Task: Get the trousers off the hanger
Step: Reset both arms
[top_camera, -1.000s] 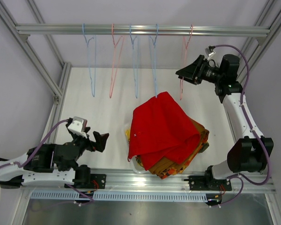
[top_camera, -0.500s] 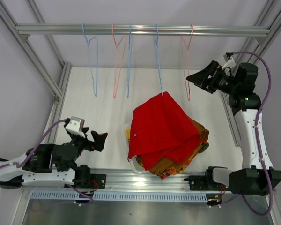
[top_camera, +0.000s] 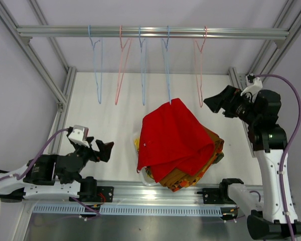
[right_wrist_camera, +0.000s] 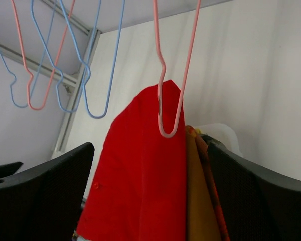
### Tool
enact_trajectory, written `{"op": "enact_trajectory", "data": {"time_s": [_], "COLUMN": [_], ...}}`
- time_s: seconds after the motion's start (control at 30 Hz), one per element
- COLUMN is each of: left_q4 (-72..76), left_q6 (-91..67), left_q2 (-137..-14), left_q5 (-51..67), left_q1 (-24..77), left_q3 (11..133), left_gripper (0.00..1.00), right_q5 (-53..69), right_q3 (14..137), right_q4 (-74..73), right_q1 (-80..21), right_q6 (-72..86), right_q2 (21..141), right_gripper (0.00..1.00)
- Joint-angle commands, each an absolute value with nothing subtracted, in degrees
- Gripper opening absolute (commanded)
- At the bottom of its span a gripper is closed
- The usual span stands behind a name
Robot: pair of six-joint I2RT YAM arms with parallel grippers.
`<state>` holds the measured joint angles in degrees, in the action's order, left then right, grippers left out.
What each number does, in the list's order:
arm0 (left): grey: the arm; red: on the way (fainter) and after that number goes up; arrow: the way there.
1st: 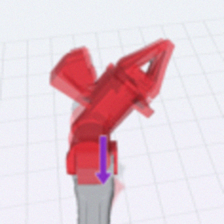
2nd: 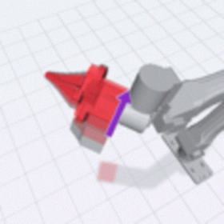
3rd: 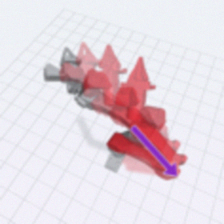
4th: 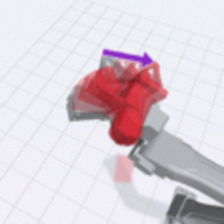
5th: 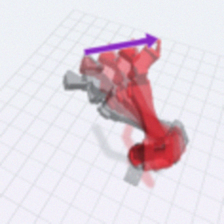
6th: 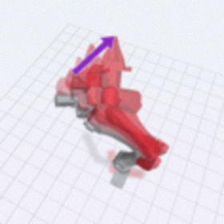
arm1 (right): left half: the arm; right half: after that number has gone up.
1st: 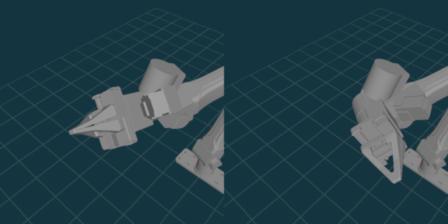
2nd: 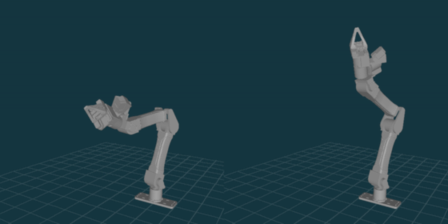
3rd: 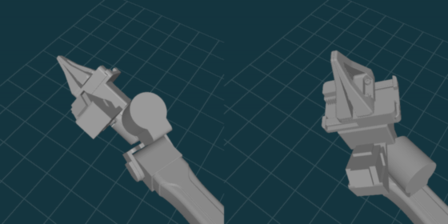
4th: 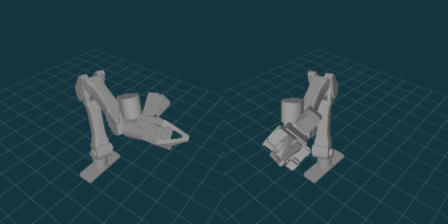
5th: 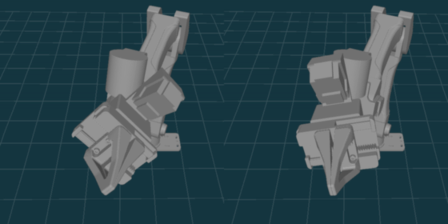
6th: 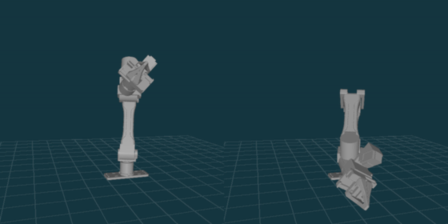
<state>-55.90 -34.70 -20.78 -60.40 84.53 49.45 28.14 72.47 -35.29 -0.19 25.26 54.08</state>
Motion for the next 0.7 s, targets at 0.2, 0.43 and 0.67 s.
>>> {"op": "enact_trajectory", "data": {"time_s": [0.2, 0.43, 0.67], "left_q4": [-56.2, -54.6, -55.3], "left_q6": [-36.6, -35.2, -35.8], "left_q2": [-16.8, -16.1, -16.2], "left_q5": [-63.2, -62.4, -63.4], "left_q1": [84.6, 84.6, 84.6], "left_q3": [50.2, 49.4, 49.4], "left_gripper": [1.00, 1.00, 0.99], "right_q5": [8.7, -18.3, -34.9], "right_q3": [62.4, 62.2, 61.1], "right_q4": [-35.8, -41.5, -41.5], "right_q1": [-12.3, -32.1, -43.7], "right_q6": [16.1, 12.6, 14.2], "right_q2": [41.6, 42.0, 41.0], "right_gripper": [1.00, 0.99, 1.00]}}
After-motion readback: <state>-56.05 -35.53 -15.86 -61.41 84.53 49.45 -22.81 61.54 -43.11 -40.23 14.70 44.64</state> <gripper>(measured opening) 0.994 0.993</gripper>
